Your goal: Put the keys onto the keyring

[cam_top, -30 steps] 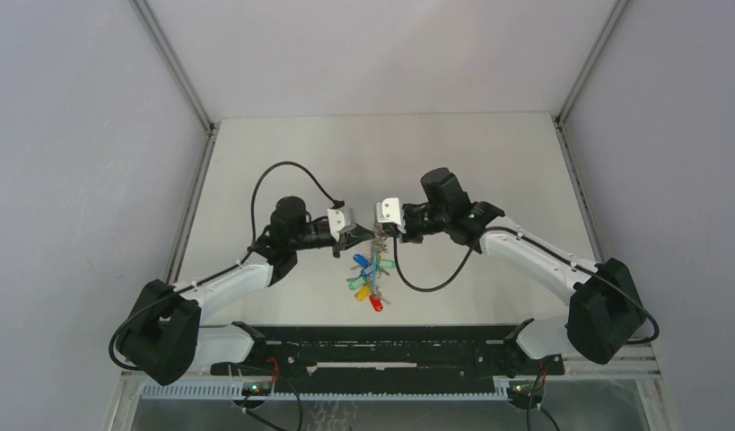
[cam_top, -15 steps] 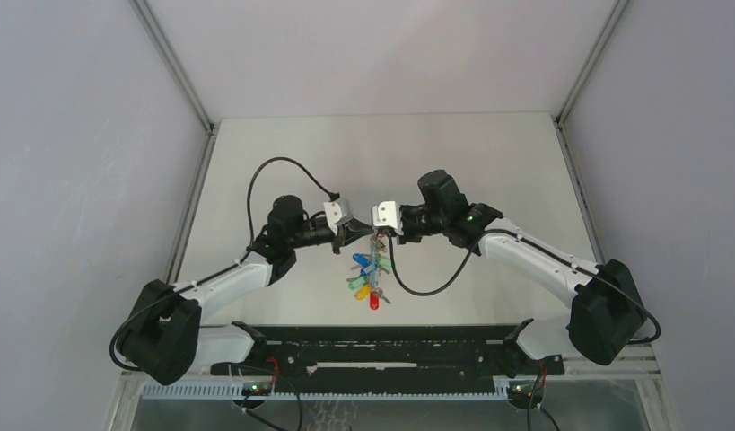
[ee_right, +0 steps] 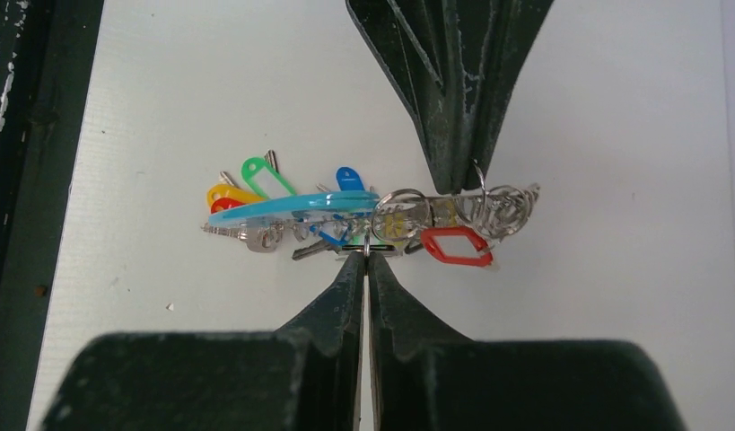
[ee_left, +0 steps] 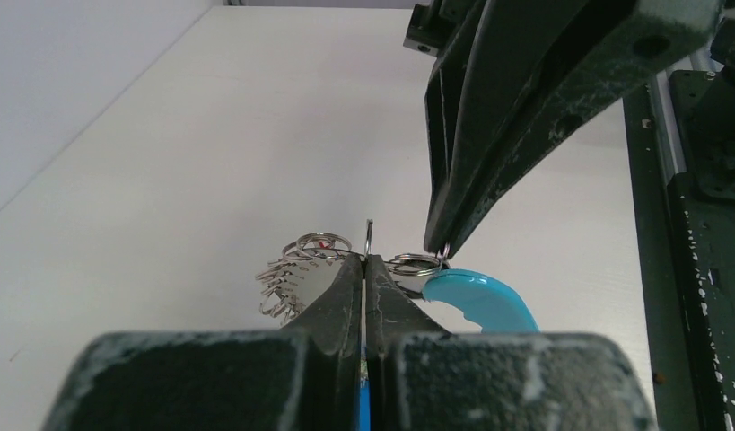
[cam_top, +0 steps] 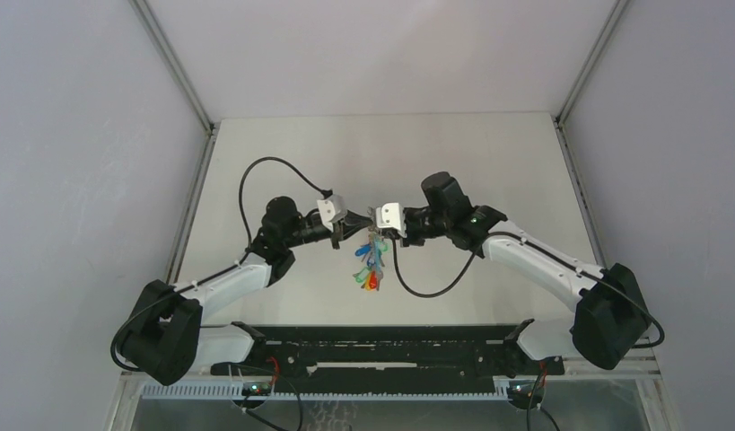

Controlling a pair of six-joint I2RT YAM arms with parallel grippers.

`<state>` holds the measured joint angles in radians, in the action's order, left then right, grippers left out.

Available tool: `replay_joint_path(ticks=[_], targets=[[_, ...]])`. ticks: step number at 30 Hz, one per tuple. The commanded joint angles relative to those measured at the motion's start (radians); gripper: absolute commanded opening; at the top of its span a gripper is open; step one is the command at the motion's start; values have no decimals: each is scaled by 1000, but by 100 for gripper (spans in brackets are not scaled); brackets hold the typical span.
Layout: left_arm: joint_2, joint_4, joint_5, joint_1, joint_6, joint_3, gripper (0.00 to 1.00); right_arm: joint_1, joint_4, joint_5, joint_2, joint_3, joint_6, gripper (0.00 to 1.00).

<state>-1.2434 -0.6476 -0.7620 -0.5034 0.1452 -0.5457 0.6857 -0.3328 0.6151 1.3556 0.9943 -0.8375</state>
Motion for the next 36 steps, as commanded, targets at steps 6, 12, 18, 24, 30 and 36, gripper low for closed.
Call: replay_joint_path(ticks=[6,12,18,24,30,36], targets=[[24,-24,-113,5,96,13,0,-44,174,94,-134,-87,61,0],[8,-9,-165,5,131,7,0,-51,180,153,-129,-88,52,0],[-24,-7,-190,6,143,-1,0,-63,192,159,-121,-91,49,0],[-28,-6,-202,12,153,-2,0,-64,186,162,-107,-87,43,0],[-24,-6,-212,12,159,-2,0,-60,116,168,-74,-49,37,0],[-22,-6,-215,12,161,-1,0,-58,133,138,-74,-53,38,0]])
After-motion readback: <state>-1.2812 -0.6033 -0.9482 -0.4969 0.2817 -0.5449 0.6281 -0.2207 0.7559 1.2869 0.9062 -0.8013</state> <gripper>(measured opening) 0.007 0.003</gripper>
